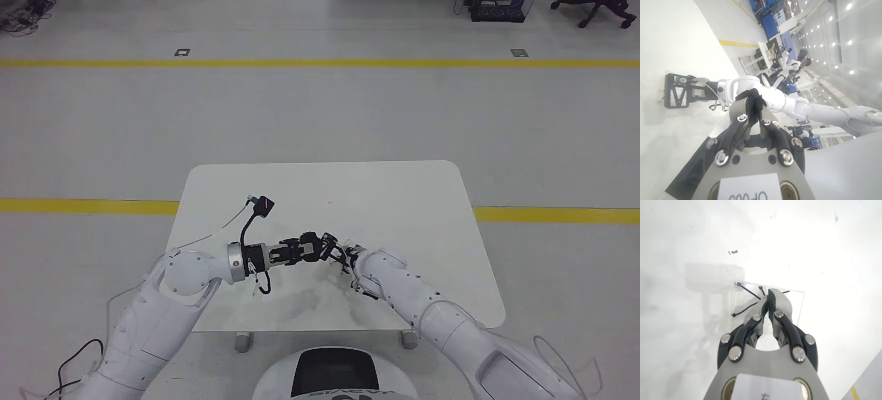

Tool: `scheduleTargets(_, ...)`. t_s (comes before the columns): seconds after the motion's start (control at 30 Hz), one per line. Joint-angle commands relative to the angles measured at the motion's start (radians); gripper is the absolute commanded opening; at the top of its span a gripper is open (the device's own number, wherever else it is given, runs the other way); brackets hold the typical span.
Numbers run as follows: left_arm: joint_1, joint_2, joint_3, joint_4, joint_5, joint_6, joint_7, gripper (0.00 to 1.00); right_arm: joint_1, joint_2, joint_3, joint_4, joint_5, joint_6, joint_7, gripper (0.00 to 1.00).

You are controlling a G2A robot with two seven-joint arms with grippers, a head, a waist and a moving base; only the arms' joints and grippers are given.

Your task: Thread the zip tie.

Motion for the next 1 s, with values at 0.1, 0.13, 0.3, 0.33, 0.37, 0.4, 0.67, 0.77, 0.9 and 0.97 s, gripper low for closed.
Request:
scheduleTargets(0.1,0.000,0.000,0.000,0.000,0.000,0.000,0.000,0.00,-0.008,0.005,0.017,-0.011,-0.001,-0.015,-0.003,0.26)
scheduleTargets(0.13,0.000,0.000,0.000,0.000,0.000,0.000,0.000,0.00,-0.010,0.006,0.020,-0.014,-0.002,-0.017,-0.004,0.31)
scheduleTargets(0.3,0.000,0.000,0.000,0.000,0.000,0.000,0.000,0.00,-0.018,0.009,0.031,-0.023,-0.006,-0.025,0.000,0.32)
scheduleTargets(0.33,0.000,0.000,0.000,0.000,0.000,0.000,0.000,0.00,-0.019,0.009,0.033,-0.024,-0.005,-0.027,0.000,0.32)
scheduleTargets(0.37,0.000,0.000,0.000,0.000,0.000,0.000,0.000,0.00,-0.019,0.009,0.036,-0.024,-0.004,-0.031,0.001,0.32)
scheduleTargets(0.4,0.000,0.000,0.000,0.000,0.000,0.000,0.000,0.00,-0.019,0.010,0.038,-0.023,-0.001,-0.034,0.002,0.33)
scheduleTargets(0.67,0.000,0.000,0.000,0.000,0.000,0.000,0.000,0.00,-0.014,0.007,0.053,0.000,0.025,-0.061,-0.004,0.32)
scheduleTargets(0.77,0.000,0.000,0.000,0.000,0.000,0.000,0.000,0.00,-0.008,0.005,0.059,0.020,0.039,-0.069,-0.010,0.30)
scheduleTargets(0.9,0.000,0.000,0.000,0.000,0.000,0.000,0.000,0.00,-0.001,0.001,0.062,0.037,0.057,-0.079,-0.017,0.26)
scheduleTargets(0.97,0.000,0.000,0.000,0.000,0.000,0.000,0.000,0.00,0.002,0.000,0.064,0.044,0.062,-0.083,-0.018,0.23)
